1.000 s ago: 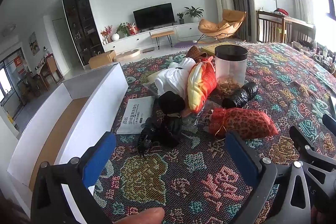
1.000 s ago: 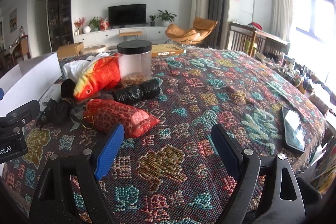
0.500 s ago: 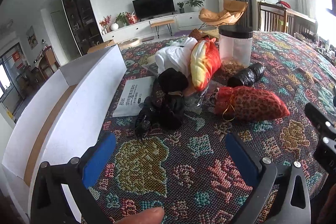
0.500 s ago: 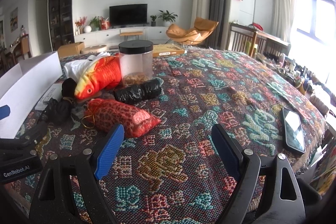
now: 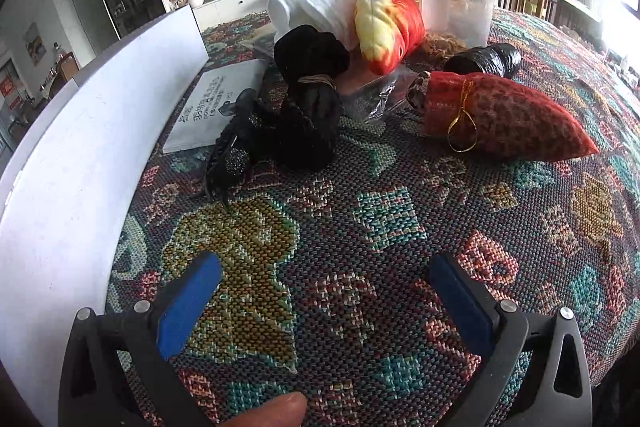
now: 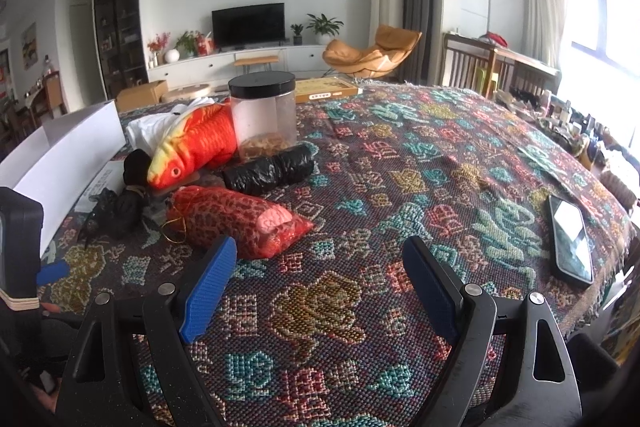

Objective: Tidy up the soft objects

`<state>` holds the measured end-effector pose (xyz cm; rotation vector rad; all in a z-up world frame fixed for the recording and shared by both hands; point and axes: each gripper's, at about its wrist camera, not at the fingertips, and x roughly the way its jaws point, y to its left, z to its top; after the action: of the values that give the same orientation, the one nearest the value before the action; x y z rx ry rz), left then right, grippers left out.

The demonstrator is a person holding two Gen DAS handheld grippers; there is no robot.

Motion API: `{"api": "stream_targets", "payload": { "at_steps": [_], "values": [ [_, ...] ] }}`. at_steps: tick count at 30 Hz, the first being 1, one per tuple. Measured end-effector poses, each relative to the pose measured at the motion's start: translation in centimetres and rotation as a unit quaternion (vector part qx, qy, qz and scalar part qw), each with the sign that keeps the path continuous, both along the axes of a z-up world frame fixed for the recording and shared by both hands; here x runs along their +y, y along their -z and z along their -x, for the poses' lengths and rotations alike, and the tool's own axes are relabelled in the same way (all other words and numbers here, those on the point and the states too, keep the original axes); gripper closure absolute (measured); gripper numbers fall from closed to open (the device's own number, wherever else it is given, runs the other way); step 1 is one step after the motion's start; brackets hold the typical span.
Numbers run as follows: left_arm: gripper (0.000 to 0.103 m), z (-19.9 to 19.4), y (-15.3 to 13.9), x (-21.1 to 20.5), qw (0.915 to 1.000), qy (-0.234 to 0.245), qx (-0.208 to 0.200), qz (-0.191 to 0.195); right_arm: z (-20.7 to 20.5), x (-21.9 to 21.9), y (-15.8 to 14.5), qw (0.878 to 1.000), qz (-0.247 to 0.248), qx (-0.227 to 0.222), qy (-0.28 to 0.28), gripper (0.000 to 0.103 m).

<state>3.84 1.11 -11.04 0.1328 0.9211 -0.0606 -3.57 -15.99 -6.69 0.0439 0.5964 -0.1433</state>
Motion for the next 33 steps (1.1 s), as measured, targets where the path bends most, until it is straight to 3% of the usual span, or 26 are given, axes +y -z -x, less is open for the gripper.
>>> {"api": "stream_targets", "payload": {
  "at_steps": [6,14,33],
  "values": [
    [0.000,-1.8,0.4,1.1,0.9988,0.009,0.025,0.041,-0.2,-0.1,0.3,1.000,-0.010,0.006,-0.004,0.016],
    [0.000,-3.8,0.6,1.1,0.9978,0.043,0.025,0.044,-0.3,-0.3,0.4,1.000,-0.020,0.011,-0.004,0.016],
    [0.000,-3.1,0.5,1.4,0.9978,0.039,0.010,0.052,-1.1,0.1,1.4,0.999,-0.017,0.042,-0.017,0.016]
  ]
}}
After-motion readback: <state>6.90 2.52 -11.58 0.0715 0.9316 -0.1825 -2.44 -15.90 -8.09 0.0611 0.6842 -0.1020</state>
